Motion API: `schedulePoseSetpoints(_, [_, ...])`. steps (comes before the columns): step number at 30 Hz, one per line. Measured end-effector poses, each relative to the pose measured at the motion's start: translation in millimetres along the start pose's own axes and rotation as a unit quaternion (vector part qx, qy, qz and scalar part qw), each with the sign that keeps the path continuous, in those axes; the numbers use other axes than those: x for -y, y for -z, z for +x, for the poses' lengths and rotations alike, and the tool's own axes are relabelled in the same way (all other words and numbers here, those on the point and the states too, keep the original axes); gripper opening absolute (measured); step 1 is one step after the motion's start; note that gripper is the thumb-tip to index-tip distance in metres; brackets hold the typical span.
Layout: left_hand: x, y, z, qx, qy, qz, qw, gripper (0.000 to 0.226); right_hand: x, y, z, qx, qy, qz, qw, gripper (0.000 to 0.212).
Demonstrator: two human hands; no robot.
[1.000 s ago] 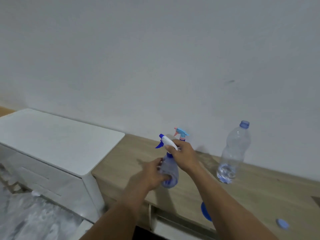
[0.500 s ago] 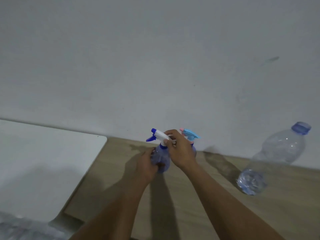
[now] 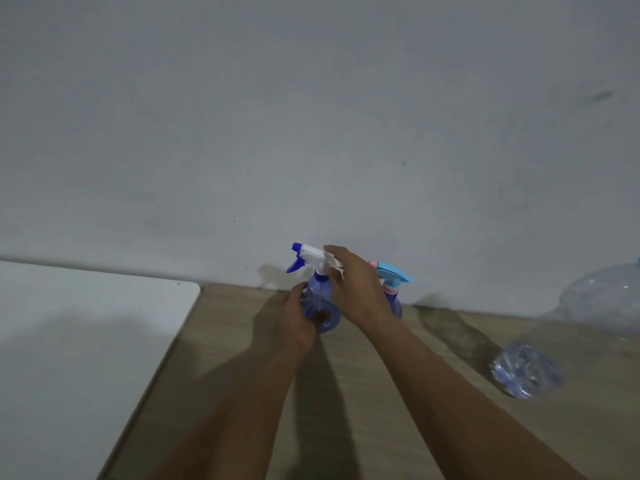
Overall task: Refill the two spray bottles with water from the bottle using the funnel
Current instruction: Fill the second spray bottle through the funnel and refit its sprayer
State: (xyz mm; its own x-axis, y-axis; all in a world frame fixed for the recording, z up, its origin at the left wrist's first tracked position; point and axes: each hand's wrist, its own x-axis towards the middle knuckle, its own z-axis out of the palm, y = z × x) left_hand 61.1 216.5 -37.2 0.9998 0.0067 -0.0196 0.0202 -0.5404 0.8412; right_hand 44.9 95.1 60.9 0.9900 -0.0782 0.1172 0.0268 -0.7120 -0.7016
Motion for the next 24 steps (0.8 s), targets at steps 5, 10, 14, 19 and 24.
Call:
schedulePoseSetpoints(5, [0, 3, 3, -0.015, 0.016, 0.039, 0.999, 0.071, 4, 19, -1, -0.013, 0.007, -0.026, 1.0, 0.045])
schedulePoseSetpoints(10, [-10, -20, -29, -0.134, 0.02, -0.029, 0.99, 0.043, -13, 45, -8, -0.112, 0.054, -0.086, 0.988, 0.04])
schedulePoseSetpoints(14, [-37, -56, -54, -0.086, -0.004, -0.044, 0.995, 0.026, -38, 58, -8, -0.051, -0.045, -0.128, 0.989, 0.053])
schedulePoseSetpoints(19, [-52, -82, -40, 0.037, -0.016, -0.01, 0.999, 0.052, -65, 62, -11, 0.003, -0.088, -0.145, 0.986, 0.039])
schedulePoseSetpoints(24, [-39, -96, -33, 0.09, -0.034, -0.121, 0.988, 0.041, -75, 75, -27, 0.011, -0.066, -0.136, 0.988, 0.029])
